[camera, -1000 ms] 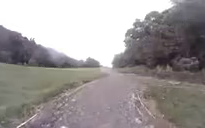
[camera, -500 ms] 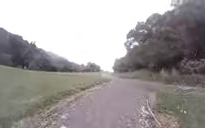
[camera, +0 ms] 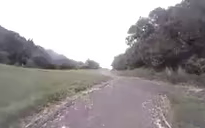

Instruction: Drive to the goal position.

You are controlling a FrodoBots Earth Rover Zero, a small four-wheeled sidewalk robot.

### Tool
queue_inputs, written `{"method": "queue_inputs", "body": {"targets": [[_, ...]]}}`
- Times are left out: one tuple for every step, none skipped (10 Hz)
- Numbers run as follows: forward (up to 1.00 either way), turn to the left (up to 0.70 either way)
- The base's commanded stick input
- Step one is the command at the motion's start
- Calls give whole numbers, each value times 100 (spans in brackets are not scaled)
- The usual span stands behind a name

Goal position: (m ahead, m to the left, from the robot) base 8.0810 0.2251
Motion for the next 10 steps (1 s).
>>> {"method": "queue_inputs", "body": {"targets": [[85,-8],[85,-26],[85,-27],[85,-18],[85,-1],[85,0],[85,0],[85,0],[85,0],[85,0]]}}
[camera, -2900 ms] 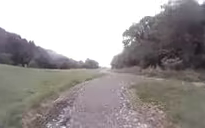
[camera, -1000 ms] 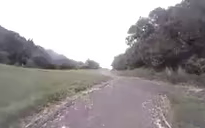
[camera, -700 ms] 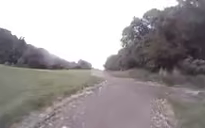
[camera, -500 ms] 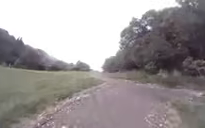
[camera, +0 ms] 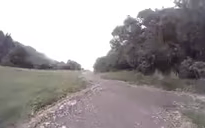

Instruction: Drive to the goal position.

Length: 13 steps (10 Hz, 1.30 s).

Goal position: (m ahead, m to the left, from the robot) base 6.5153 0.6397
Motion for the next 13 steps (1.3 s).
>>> {"method": "queue_inputs", "body": {"targets": [[85,0],[85,-13],[85,-23],[85,-7],[85,0],[85,0],[85,0],[85,0],[85,0],[85,0],[85,0],[85,0],[85,0]]}}
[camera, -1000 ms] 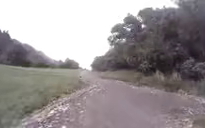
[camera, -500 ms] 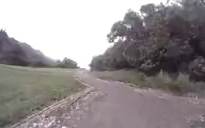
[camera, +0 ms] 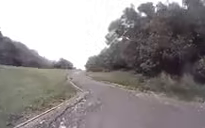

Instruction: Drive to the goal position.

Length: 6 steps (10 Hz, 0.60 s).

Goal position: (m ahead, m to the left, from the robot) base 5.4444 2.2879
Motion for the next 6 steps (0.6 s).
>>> {"method": "queue_inputs", "body": {"targets": [[85,0],[85,0],[85,0],[85,0],[85,0],[85,0]]}}
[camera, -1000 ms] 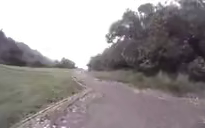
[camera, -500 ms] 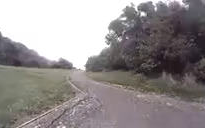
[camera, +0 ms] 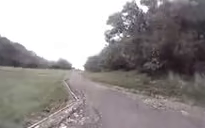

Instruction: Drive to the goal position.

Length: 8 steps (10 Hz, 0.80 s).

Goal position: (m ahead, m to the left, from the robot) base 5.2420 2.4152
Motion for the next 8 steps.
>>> {"method": "queue_inputs", "body": {"targets": [[85,0],[85,0],[85,0],[85,0],[85,0],[85,0],[85,0],[85,0]]}}
